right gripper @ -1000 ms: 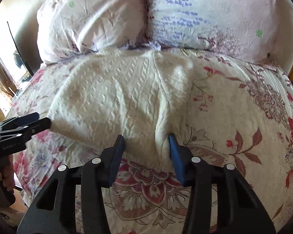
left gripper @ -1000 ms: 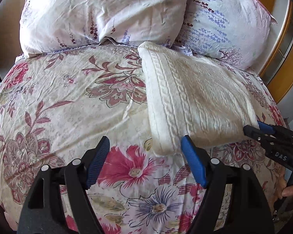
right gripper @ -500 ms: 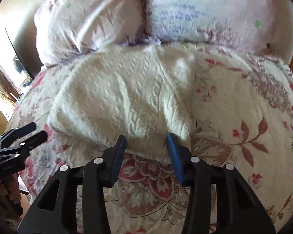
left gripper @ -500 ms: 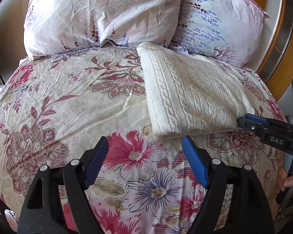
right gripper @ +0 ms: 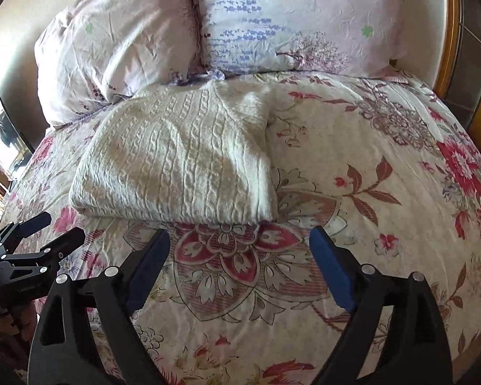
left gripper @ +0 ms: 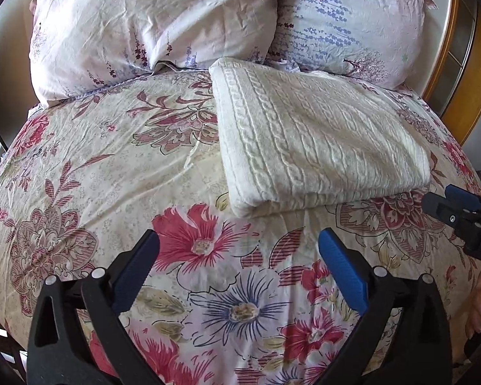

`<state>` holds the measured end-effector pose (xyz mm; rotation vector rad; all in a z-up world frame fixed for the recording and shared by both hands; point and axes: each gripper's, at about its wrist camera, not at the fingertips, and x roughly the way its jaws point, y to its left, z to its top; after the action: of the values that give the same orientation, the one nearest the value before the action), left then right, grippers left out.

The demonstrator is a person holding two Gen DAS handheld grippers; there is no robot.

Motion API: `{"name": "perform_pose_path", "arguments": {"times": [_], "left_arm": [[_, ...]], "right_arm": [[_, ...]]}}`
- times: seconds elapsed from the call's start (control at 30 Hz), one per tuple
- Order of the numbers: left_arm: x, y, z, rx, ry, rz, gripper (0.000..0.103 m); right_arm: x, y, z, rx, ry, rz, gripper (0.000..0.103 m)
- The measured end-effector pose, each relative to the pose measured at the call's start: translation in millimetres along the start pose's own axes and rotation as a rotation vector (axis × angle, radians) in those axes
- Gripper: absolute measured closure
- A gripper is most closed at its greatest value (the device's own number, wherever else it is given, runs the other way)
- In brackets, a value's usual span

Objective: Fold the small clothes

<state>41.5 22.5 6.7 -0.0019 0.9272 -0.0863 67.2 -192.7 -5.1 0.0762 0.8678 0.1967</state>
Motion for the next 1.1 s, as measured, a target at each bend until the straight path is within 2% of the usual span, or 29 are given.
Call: {"name": "perform_pose_path", "arguments": {"times": [0.1, 0.3, 0.37, 0.7, 1.1], "left_arm": [[5.2, -2.2, -2.0, 0.004, 0.014, 0.025, 0.002], [18.2, 2.0, -5.6, -0.018, 0.072, 0.047, 0.002], [18.2, 3.4, -5.7, -0.020, 0.068, 0.049, 0.002], [16.6, 3.7, -7.1, -0.023, 0.043, 0.062, 0.002], [16.0, 2.4, -9.3, -0.014, 0.005, 0.063, 0.002]], "right_arm": [[6.7, 3.5, -4.8, -0.001, 0.035, -0.036, 0.002], [21.2, 6.5, -10.8, 0.006, 0.096, -0.057, 0.001], [25.0, 6.7, -12.3, 0.003, 0.105, -0.073, 0.001], [29.9, 14.5, -19.4, -0.049, 0.052, -0.121, 0.001], [27.0, 14.7, -24.5, -0.045, 0.002, -0.122, 0.001]]}}
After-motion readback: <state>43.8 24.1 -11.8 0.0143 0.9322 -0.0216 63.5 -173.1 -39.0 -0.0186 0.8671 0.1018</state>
